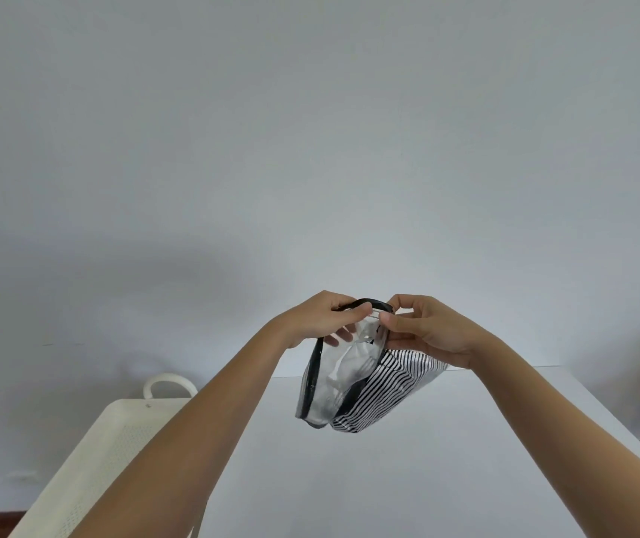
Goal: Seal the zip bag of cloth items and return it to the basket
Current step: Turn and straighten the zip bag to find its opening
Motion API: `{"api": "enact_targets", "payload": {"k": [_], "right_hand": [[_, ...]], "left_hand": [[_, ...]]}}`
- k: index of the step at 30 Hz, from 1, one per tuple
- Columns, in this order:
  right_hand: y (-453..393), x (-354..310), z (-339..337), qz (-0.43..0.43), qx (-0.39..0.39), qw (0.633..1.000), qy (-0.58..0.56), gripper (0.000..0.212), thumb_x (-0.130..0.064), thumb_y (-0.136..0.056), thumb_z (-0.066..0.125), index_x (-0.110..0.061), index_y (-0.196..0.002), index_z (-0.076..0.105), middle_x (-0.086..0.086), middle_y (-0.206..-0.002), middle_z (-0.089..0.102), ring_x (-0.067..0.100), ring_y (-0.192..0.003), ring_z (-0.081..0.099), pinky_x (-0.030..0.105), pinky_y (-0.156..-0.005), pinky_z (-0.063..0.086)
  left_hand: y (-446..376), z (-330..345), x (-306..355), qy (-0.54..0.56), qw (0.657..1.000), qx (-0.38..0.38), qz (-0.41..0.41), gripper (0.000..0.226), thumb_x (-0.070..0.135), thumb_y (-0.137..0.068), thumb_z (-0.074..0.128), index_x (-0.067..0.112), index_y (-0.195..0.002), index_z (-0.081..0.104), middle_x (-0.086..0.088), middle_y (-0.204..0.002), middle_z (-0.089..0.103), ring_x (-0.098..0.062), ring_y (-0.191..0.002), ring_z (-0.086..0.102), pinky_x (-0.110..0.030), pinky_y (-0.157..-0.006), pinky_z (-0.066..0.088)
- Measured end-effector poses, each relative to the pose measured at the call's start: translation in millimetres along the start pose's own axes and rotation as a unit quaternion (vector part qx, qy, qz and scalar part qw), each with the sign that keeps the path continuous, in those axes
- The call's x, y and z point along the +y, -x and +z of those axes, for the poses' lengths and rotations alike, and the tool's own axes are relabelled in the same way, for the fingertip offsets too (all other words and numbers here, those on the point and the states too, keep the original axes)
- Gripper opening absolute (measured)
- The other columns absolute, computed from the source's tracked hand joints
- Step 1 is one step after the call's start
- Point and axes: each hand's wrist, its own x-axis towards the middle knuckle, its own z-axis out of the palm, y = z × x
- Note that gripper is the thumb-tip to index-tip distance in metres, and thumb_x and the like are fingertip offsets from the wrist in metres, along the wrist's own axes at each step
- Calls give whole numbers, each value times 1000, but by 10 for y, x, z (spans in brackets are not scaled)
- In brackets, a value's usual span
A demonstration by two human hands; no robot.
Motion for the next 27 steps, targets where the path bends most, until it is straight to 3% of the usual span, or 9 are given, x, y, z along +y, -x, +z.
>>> {"api": "enact_targets", "payload": {"k": [3, 9, 13, 16, 23, 27], "right_hand": [[-2, -7, 42, 2, -2, 1000, 5, 20, -18, -79, 72, -4, -86, 59, 18, -93, 73, 26, -86, 71, 28, -75, 57], [7, 26, 20, -9, 51, 995, 85, 22, -13, -77, 76, 0, -87, 61, 9, -75, 71, 22, -73, 67, 31, -75, 58], [-15, 62, 34, -17, 112, 979, 170, 18, -10, -76, 80, -3, -81, 65, 7, -67, 68, 19, -62, 59, 28, -63, 49], [-45, 92, 45, -28, 157, 963, 216, 22, -13, -72, 84, -8, -70, 62, -1, -52, 61, 19, -54, 53, 23, -50, 38], [-116, 145, -3, -65, 250, 936, 238, 29, -18, -68, 87, -12, -63, 59, -4, -47, 59, 13, -36, 53, 22, -42, 41], [-81, 173, -9, -75, 202, 956, 200, 31, -34, -79, 78, -8, -71, 62, 2, -61, 65, 14, -44, 55, 23, -47, 41]], "left_hand": [[-26, 24, -2, 5, 999, 37, 35, 32, 46, -92, 59, 20, -100, 76, 2, -103, 71, -9, -90, 63, -24, -77, 56], [-17, 4, -16, -50, 991, 83, 93, 16, 29, -89, 68, 23, -76, 76, 0, -71, 66, -6, -66, 58, -18, -60, 49], [-17, 40, -35, -93, 983, 119, 104, 13, 25, -87, 71, 15, -80, 76, 1, -67, 69, -4, -59, 64, -17, -56, 48], [-13, 75, -43, -108, 979, 136, 106, 12, 21, -89, 69, 14, -82, 76, -7, -78, 73, -5, -60, 70, -24, -57, 53], [13, 103, -30, -83, 982, 147, 89, 14, 16, -92, 64, 12, -83, 74, 0, -75, 68, -14, -63, 74, -25, -54, 59], [2, 72, -39, -61, 979, 179, 78, 16, 15, -92, 63, 5, -85, 72, -3, -76, 67, -14, -62, 74, -31, -55, 62]]}}
